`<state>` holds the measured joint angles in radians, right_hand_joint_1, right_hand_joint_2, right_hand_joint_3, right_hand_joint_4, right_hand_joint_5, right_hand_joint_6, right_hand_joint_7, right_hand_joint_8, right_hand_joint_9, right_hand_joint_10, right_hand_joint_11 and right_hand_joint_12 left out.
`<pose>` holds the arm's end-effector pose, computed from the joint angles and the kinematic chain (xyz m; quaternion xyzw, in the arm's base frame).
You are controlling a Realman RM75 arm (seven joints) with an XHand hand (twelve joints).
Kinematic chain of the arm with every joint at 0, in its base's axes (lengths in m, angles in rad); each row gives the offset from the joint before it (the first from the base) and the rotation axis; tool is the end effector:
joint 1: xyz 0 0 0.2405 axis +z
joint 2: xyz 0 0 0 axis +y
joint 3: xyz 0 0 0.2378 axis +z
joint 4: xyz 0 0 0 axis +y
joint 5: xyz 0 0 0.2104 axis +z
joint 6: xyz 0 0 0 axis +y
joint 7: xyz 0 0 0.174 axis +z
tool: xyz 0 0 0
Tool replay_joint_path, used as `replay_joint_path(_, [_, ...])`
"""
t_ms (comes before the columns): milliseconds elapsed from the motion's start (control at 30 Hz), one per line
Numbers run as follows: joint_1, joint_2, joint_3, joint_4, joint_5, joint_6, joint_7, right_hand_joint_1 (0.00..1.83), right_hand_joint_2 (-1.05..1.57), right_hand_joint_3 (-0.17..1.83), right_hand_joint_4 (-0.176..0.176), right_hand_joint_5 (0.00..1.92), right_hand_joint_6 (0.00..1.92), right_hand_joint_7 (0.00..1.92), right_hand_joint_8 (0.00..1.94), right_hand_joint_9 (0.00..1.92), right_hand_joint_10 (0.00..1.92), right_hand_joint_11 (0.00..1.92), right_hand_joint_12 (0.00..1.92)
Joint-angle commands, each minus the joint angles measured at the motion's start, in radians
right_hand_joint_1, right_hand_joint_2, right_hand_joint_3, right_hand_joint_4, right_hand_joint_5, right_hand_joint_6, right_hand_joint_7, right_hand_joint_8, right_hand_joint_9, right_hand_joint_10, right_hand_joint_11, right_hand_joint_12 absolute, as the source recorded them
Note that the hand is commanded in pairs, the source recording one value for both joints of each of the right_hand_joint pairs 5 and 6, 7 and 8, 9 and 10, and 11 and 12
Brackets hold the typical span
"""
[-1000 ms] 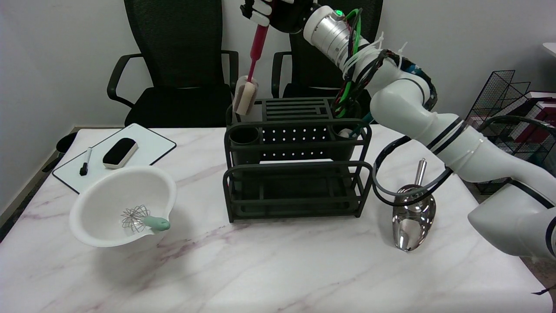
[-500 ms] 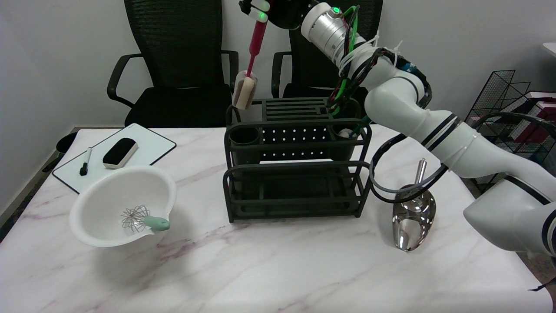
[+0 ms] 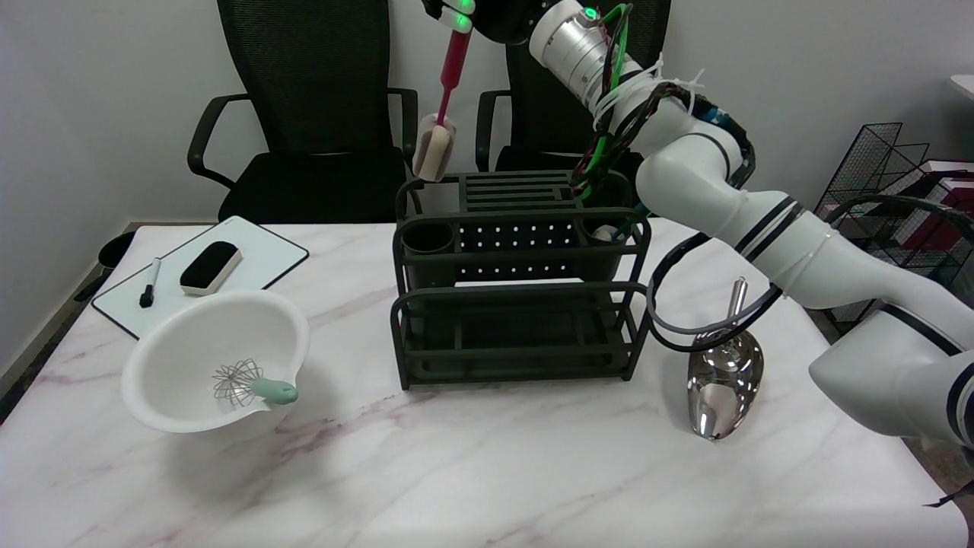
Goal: Place the pink sponge bottle brush into the kitchen storage rack.
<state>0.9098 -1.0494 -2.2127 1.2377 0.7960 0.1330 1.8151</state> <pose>-0.0084 -0.5058 0.2346 0.5932 -0.5544 0.5352 0.2331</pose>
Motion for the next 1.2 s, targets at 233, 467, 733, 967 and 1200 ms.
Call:
replay_joint_path(233, [-0.014, -0.003, -0.016, 0.015, -0.025, 0.029, 0.008, 1.0, 1.57, 0.33, 0.0, 1.92, 1.92, 1.92, 1.92, 1.92, 1.92, 1.92, 1.92])
replay_joint_path(467, [-0.045, 0.005, -0.011, 0.079, -0.018, 0.031, 0.008, 1.0, 1.57, 0.34, 0.0, 1.92, 1.92, 1.92, 1.92, 1.92, 1.92, 1.92, 1.92])
replay_joint_path(733, [-0.07, 0.007, -0.015, 0.113, -0.018, 0.032, 0.008, 1.0, 1.57, 0.33, 0.0, 1.92, 1.92, 1.92, 1.92, 1.92, 1.92, 1.92, 1.92])
replay_joint_path(967, [-0.091, -0.015, -0.016, 0.1, -0.021, 0.026, 0.008, 1.0, 1.57, 0.33, 0.0, 1.92, 1.92, 1.92, 1.92, 1.92, 1.92, 1.92, 1.92])
replay_joint_path(1200, [-0.099, -0.016, -0.017, 0.077, -0.02, 0.02, 0.008, 1.0, 1.57, 0.33, 0.0, 1.92, 1.92, 1.92, 1.92, 1.92, 1.92, 1.92, 1.92])
